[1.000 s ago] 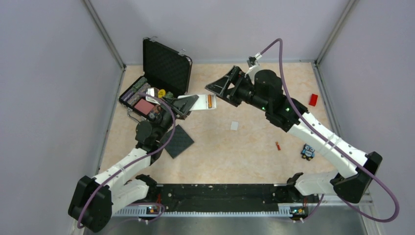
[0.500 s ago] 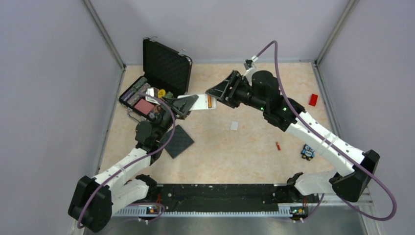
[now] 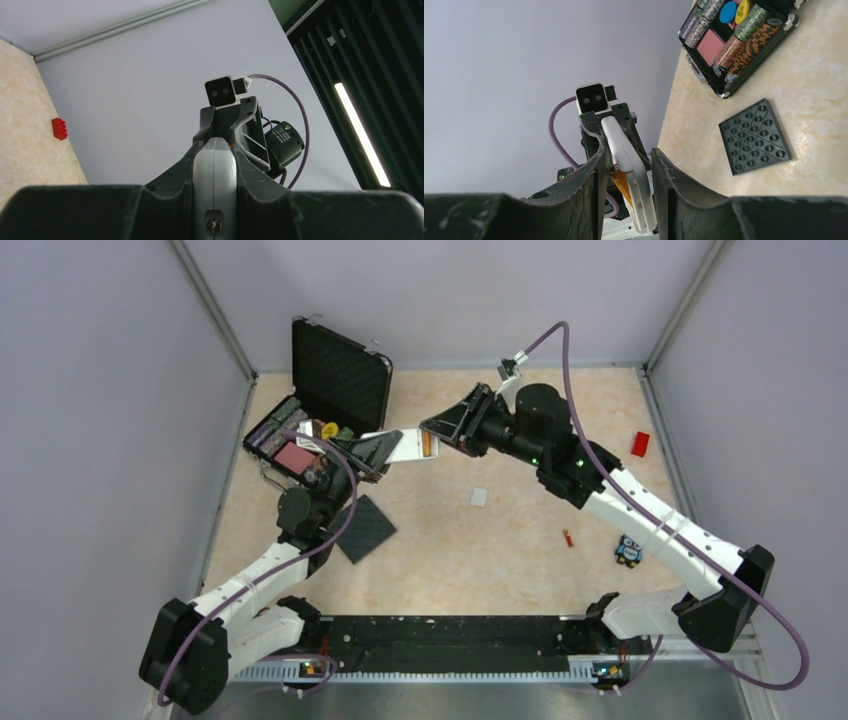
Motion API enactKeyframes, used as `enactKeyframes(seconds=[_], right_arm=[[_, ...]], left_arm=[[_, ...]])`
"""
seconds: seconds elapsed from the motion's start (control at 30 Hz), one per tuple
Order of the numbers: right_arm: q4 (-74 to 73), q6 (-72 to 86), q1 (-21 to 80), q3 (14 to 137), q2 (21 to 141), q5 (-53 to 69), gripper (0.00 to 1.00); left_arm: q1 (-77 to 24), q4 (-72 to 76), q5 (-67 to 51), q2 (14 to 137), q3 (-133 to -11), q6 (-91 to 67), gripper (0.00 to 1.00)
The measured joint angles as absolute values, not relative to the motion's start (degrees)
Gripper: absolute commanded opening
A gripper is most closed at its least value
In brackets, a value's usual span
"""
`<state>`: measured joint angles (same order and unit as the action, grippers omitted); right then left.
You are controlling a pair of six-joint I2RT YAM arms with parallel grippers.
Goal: Load the batteries into the remote control
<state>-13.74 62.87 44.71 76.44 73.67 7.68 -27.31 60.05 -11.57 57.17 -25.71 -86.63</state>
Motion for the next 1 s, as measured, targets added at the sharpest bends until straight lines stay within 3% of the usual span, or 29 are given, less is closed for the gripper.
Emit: enactKeyframes(seconds=[1.0], right_arm=[[-8.9, 60.0, 44.4, 75.4, 75.5, 10.7, 0.33]], left_arm=[[-27.3, 63.4, -11.1, 62.5, -27.9, -93.1, 0.00]])
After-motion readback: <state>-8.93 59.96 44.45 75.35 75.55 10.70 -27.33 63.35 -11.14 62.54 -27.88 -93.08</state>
